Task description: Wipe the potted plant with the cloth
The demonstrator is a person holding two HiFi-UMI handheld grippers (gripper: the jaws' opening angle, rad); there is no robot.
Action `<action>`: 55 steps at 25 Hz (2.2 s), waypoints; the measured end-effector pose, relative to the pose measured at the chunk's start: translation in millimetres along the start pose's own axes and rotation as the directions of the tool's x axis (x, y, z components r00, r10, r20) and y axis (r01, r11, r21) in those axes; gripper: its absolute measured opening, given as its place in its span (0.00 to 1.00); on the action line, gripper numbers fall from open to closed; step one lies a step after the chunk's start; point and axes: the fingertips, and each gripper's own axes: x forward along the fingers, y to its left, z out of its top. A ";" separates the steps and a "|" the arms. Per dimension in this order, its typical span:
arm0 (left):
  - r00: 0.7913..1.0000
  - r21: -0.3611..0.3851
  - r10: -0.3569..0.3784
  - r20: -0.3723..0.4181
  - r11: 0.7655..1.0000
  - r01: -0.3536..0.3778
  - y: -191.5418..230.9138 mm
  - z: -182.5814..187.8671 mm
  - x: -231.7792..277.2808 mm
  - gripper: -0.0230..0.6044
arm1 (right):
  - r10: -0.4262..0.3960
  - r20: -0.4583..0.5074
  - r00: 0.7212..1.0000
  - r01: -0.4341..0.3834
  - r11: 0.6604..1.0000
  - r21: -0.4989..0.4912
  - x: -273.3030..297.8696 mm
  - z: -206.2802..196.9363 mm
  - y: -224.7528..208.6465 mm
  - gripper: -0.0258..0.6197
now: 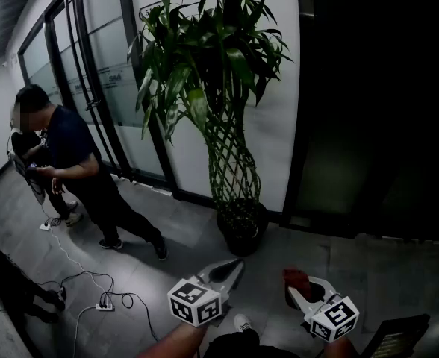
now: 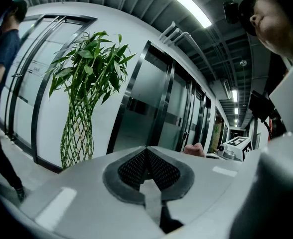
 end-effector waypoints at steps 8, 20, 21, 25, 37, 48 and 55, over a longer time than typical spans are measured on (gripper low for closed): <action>0.995 -0.006 0.004 0.102 1.000 -0.003 56.4 64.3 62.0 0.11 | 0.026 0.019 0.999 -0.025 0.997 -0.066 73.8 45.3 -63.6 0.14; 0.925 0.071 -0.100 0.367 0.994 0.079 123.7 290.6 181.8 0.16 | 0.045 0.148 0.988 -0.005 0.965 -0.262 173.1 149.3 -152.3 0.14; 0.924 0.078 -0.088 0.372 0.995 0.064 130.1 302.5 191.5 0.17 | 0.048 0.156 0.987 -0.003 0.961 -0.276 177.7 157.8 -157.1 0.14; 0.931 0.052 -0.064 0.361 0.997 0.048 161.4 335.0 230.1 0.22 | 0.071 0.213 0.975 -0.002 0.951 -0.309 198.6 198.4 -178.4 0.14; 0.894 -0.134 -0.166 0.416 0.961 0.241 162.3 366.1 276.7 0.15 | 0.315 0.300 0.901 -0.164 0.885 -0.437 229.0 298.8 -205.0 0.14; 0.919 -0.073 -0.054 0.392 0.993 0.089 182.1 345.6 258.6 0.07 | 0.284 0.205 0.936 0.026 0.529 -0.849 278.0 405.6 -194.6 0.14; 0.931 -0.068 0.004 0.365 0.997 0.022 188.7 337.4 254.6 0.07 | 0.210 0.322 0.923 0.287 0.181 -0.941 328.1 499.0 -174.5 0.14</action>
